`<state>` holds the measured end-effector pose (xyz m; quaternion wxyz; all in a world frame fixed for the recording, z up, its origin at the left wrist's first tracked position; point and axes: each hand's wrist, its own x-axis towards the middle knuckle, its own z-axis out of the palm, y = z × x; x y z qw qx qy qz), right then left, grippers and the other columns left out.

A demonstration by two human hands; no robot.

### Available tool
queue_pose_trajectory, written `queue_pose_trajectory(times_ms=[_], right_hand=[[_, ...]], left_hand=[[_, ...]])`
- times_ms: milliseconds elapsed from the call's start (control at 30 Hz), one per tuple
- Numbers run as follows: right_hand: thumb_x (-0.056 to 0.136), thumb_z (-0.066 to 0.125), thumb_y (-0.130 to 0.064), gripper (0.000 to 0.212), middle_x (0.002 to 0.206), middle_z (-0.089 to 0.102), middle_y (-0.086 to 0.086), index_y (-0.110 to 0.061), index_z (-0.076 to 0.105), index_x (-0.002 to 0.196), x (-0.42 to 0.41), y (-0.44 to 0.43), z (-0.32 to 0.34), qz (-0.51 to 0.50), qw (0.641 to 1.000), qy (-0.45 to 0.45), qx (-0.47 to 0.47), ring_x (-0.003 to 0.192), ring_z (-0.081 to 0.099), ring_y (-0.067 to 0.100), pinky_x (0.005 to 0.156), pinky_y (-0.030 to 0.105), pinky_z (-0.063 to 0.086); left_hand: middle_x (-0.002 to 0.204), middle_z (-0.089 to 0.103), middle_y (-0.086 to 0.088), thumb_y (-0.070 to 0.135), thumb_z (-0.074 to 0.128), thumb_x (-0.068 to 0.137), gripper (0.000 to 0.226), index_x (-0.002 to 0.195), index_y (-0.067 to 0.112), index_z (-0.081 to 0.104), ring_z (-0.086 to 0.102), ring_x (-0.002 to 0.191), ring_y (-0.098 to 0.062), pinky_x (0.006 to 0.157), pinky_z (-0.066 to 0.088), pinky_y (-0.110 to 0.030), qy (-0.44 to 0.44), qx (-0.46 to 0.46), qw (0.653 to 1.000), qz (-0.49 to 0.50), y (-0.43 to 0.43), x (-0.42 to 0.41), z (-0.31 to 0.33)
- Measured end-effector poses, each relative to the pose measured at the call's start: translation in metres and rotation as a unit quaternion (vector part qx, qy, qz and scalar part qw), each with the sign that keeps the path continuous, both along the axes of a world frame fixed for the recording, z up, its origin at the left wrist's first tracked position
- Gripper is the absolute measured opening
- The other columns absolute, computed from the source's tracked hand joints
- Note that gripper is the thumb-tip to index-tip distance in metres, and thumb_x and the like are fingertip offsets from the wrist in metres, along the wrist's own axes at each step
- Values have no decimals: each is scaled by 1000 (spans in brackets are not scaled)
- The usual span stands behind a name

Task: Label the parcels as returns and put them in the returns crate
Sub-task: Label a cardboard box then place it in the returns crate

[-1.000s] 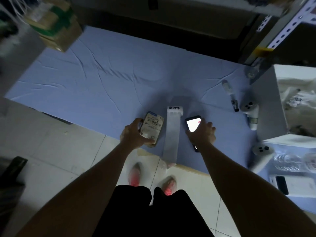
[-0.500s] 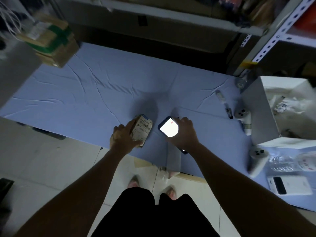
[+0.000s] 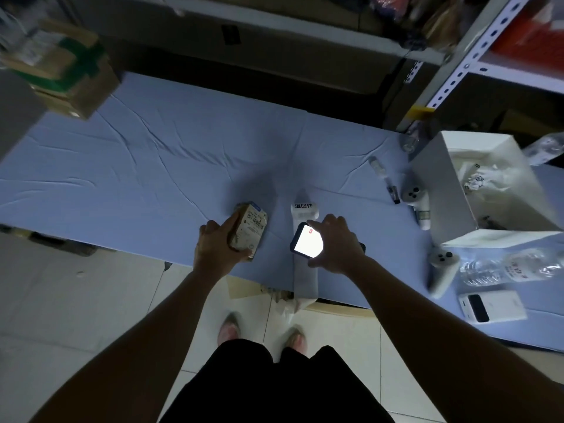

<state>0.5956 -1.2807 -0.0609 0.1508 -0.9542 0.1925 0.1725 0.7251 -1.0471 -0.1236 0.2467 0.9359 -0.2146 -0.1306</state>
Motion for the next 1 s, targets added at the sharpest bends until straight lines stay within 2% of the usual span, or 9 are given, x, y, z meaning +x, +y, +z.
queue_pose_trajectory(times_ms=[200, 367, 600, 733, 833, 1000], right_hand=[[69, 85, -48, 98, 139, 41, 6, -28, 34, 150, -9, -1, 3, -11, 1000, 3, -3, 129, 35, 26, 103, 48, 44], [70, 84, -48, 96, 139, 41, 6, -28, 34, 150, -12, -3, 4, -14, 1000, -2, -2, 130, 35, 26, 103, 48, 43], [70, 85, -45, 96, 139, 41, 6, -29, 35, 150, -15, -8, 3, -24, 1000, 1, 12, 130, 34, 26, 103, 46, 43], [70, 85, -47, 96, 139, 41, 6, -28, 35, 150, -18, -12, -1, -26, 1000, 2, 13, 131, 34, 26, 104, 48, 42], [69, 86, -45, 95, 135, 42, 6, -28, 38, 149, -20, -15, -4, -41, 999, -13, 23, 128, 35, 26, 100, 46, 44], [68, 87, -44, 95, 132, 43, 6, -27, 40, 148, -19, -23, -7, -24, 999, -6, 26, 126, 36, 25, 99, 46, 44]], left_hand=[[98, 48, -17, 37, 92, 59, 105, 150, 27, 40, 44, 98, -36, 72, 53, -48, -14, -1, 1000, -3, -1, -2, -2], [100, 53, -20, 40, 93, 58, 106, 149, 22, 41, 46, 94, -32, 67, 48, -40, -29, 8, 999, -15, 0, -1, -8], [93, 52, -14, 47, 90, 57, 111, 151, 31, 34, 48, 90, -30, 70, 52, -42, -24, 8, 1000, -10, 1, 6, -17], [97, 58, -13, 52, 88, 58, 110, 151, 29, 33, 51, 90, -28, 73, 51, -39, -26, 10, 999, -18, 1, 10, -23], [96, 59, -10, 56, 84, 57, 110, 151, 32, 33, 53, 89, -27, 76, 53, -42, -23, 2, 1000, -17, 0, 12, -23], [95, 62, -10, 47, 91, 57, 111, 152, 26, 36, 55, 87, -24, 76, 52, -38, -38, -16, 999, -34, -6, 12, -22]])
